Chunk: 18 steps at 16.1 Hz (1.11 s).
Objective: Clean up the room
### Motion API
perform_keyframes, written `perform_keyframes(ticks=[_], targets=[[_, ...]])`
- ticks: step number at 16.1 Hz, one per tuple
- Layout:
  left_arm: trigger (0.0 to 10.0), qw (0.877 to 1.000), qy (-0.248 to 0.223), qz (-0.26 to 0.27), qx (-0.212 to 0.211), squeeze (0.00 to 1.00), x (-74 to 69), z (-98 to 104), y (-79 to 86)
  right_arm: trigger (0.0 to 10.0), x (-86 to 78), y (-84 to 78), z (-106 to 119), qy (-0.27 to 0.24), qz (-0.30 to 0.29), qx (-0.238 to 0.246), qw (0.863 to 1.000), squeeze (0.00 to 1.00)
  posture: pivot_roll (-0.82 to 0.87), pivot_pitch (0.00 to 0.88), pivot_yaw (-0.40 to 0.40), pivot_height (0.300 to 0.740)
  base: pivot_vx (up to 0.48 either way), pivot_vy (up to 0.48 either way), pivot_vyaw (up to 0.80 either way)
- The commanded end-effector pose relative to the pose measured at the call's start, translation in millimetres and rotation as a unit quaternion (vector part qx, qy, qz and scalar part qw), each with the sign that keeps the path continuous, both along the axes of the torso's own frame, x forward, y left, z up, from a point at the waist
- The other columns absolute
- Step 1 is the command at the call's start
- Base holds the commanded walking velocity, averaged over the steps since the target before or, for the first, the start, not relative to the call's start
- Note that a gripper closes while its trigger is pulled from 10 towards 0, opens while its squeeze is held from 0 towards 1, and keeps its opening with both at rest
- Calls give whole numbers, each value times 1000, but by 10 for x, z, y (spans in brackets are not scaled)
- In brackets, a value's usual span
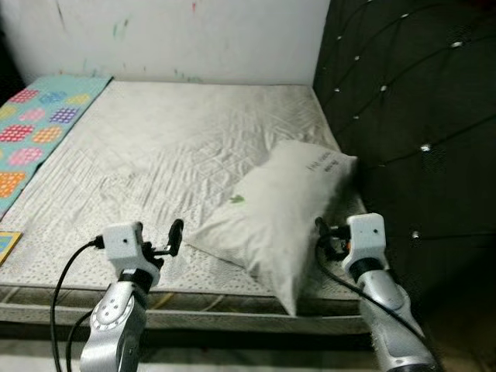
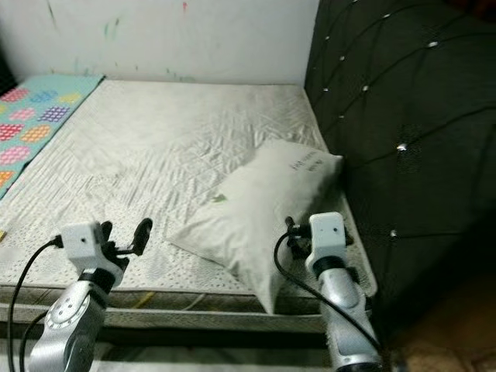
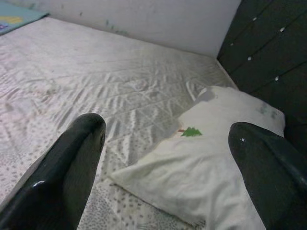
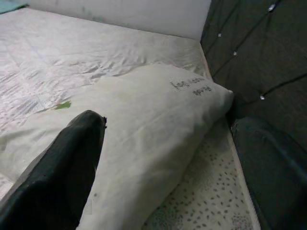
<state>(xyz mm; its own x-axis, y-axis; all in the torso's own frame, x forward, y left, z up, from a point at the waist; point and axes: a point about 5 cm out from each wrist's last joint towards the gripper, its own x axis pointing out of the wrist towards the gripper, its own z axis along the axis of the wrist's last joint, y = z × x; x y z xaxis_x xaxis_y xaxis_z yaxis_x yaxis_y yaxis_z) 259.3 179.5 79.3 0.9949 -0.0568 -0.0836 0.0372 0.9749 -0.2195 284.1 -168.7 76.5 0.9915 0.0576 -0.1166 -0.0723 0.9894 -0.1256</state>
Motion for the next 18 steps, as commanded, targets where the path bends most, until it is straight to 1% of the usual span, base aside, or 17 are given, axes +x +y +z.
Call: perform_keyframes(ticks=[1,3,14,18], targets=[[10000,1000,-4,-2,5,0,6,25,26,10000,13,50,12,-1,9,3,1000,0,-139,0,5,740,0,0,0],[10000,1000,-15,-13,2,0,-1,43,-1,10000,11,51,8,0,10,3,1000,0,-139,0,5,740,0,0,0],[10000,1000,-14,-17,0,0,-2,40,-3,10000,13,51,10,1,8,5,1000,0,-139,0,5,740,271,0,-40],[10000,1000,-15,-15,2,0,2,44,2,10000,18,49,12,1,7,5,1000,0,-139,0,5,740,0,0,0]])
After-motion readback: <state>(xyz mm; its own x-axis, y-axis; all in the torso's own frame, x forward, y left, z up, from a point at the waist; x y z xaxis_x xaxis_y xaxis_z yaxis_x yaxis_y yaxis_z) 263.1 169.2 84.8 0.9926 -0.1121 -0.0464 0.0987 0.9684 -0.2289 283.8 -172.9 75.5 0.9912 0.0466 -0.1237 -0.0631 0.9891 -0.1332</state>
